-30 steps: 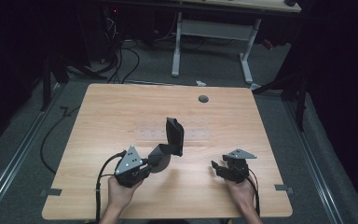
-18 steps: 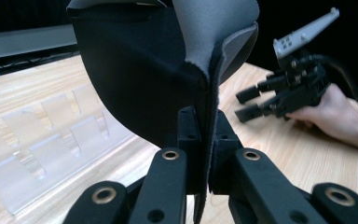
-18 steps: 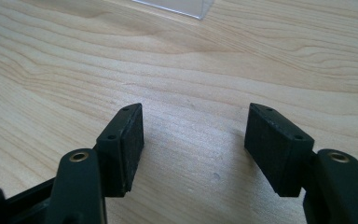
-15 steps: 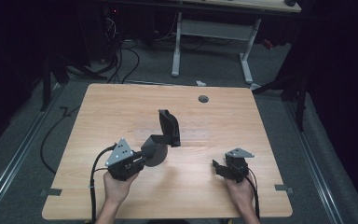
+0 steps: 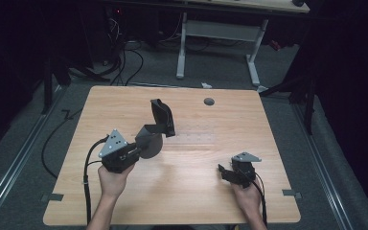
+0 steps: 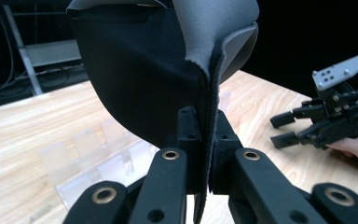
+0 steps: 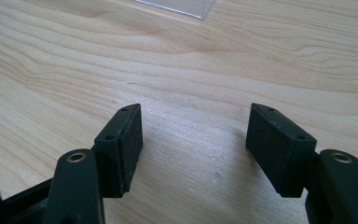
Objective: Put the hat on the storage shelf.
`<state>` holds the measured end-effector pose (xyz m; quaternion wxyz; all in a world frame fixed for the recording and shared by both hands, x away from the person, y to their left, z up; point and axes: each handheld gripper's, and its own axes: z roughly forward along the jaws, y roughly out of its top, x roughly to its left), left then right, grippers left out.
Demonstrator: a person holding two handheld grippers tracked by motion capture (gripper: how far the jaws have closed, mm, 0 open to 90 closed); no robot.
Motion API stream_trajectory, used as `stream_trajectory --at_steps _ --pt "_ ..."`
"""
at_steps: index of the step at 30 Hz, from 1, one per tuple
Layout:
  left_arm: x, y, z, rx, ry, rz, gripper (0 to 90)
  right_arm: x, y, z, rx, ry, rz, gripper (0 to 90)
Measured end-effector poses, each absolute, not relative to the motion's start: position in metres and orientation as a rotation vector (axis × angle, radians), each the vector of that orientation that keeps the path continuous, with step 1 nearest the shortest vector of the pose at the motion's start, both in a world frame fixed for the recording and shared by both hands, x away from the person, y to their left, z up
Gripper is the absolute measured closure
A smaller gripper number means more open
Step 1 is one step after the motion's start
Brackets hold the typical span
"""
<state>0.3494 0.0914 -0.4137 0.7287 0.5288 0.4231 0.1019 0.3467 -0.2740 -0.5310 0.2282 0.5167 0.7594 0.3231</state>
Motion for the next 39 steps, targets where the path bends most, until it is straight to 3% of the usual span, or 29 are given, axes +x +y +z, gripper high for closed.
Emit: stream_trajectory --at_steps 21,39 --pt "0.383 0.103 -0.404 1.138 0.928 0.335 86.5 0.347 -0.274 -0.531 1.421 2.091 0.889 36.5" --pt "0.417 0.102 -0.42 1.155 0.979 0.397 86.5 0.347 -0.274 -0.531 1.424 2.091 0.89 36.5"
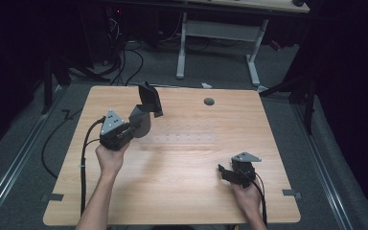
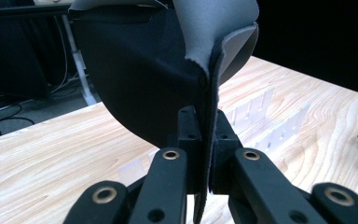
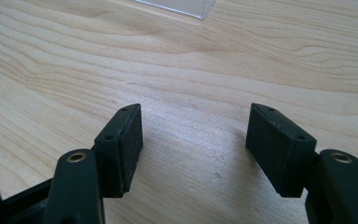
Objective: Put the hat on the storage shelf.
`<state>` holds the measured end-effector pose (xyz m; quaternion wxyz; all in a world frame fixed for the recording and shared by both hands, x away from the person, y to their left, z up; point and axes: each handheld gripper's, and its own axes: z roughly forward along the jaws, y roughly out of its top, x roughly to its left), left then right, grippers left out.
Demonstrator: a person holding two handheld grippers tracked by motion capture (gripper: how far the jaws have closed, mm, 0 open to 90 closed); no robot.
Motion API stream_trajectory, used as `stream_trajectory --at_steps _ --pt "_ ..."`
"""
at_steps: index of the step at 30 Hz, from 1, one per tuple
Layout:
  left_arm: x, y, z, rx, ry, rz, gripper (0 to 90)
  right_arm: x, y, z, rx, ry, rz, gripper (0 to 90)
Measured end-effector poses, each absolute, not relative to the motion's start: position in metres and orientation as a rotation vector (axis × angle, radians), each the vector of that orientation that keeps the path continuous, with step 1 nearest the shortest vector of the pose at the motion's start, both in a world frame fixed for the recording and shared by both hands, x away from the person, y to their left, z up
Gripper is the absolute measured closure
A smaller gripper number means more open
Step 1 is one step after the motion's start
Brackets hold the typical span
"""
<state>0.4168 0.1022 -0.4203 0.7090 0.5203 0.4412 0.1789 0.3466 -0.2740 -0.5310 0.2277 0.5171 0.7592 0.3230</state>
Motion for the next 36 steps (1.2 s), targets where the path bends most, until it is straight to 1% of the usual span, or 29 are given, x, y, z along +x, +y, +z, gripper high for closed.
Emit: stream_trajectory --at_steps 6,19,36 --pt "0.424 0.1 -0.426 1.169 0.992 0.438 86.5 0.346 -0.274 -0.531 1.421 2.093 0.888 36.5" --pt "0.433 0.094 -0.437 1.207 1.017 0.471 86.5 0.346 -0.274 -0.531 1.419 2.092 0.886 36.5" --pt "0.438 0.088 -0.453 1.208 1.057 0.453 86.3 0.346 -0.274 -0.531 1.419 2.092 0.886 36.5"
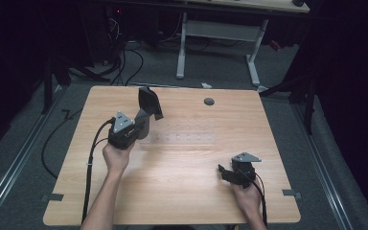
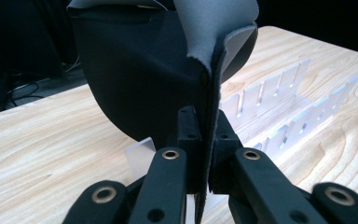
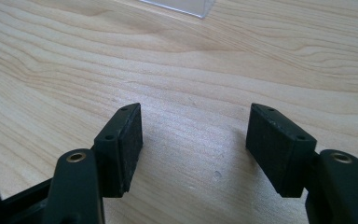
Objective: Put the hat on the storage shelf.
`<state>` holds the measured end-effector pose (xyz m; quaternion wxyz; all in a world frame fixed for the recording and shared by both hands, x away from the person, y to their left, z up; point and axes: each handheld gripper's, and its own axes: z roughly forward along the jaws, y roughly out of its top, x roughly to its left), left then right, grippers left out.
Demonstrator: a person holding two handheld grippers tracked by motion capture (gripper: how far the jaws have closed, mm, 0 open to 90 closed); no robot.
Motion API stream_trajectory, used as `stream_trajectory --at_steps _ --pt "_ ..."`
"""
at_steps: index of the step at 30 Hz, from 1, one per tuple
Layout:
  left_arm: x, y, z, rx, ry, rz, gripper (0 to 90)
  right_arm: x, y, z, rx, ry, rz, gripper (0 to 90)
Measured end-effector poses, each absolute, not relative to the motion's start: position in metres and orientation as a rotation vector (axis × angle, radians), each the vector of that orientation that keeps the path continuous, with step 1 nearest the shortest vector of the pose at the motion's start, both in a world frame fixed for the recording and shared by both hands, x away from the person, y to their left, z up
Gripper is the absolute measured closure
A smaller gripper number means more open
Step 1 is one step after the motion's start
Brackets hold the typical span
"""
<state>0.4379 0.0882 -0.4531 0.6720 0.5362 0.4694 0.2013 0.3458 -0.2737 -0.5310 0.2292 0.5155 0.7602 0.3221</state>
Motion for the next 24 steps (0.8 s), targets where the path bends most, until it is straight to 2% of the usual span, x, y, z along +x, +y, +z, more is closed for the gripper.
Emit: stream_trajectory --at_steps 19,24 --pt "0.431 0.096 -0.465 1.226 1.125 0.4 84.5 0.346 -0.274 -0.531 1.415 2.093 0.887 36.4" --pt "0.427 0.1 -0.464 1.231 1.131 0.395 79.6 0.346 -0.274 -0.531 1.415 2.093 0.887 36.3"
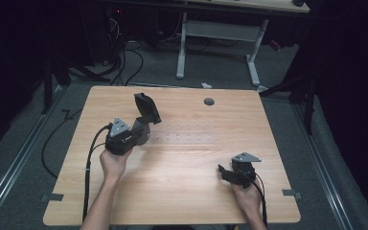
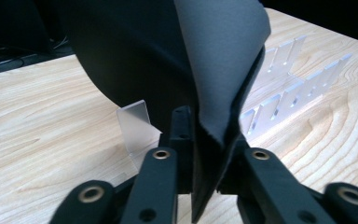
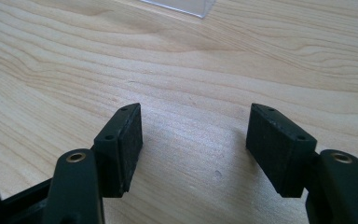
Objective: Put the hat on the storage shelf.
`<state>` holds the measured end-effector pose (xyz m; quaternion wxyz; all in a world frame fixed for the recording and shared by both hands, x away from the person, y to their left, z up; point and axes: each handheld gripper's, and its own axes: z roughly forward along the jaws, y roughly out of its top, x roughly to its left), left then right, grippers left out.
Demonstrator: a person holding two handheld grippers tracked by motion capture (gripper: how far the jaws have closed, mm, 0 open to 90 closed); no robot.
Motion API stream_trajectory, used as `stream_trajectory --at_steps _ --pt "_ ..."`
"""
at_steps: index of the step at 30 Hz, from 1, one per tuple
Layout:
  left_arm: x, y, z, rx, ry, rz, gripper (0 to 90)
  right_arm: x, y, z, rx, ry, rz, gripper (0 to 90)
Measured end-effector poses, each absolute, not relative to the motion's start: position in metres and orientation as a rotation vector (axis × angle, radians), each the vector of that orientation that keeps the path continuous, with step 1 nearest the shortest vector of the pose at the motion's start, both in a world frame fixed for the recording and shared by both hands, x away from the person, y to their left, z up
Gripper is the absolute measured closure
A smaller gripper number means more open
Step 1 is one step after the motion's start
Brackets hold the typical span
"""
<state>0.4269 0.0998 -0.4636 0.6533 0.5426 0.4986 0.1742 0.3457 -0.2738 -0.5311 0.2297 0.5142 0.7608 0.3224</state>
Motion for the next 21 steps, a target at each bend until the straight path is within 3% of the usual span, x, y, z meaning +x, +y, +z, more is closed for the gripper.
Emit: stream_trajectory --at_steps 11,21 --pt "0.422 0.105 -0.462 1.239 1.161 0.406 51.5 0.346 -0.274 -0.531 1.416 2.093 0.887 36.3" --pt "0.414 0.11 -0.456 1.259 1.165 0.416 43.4 0.346 -0.274 -0.531 1.416 2.093 0.887 36.4"
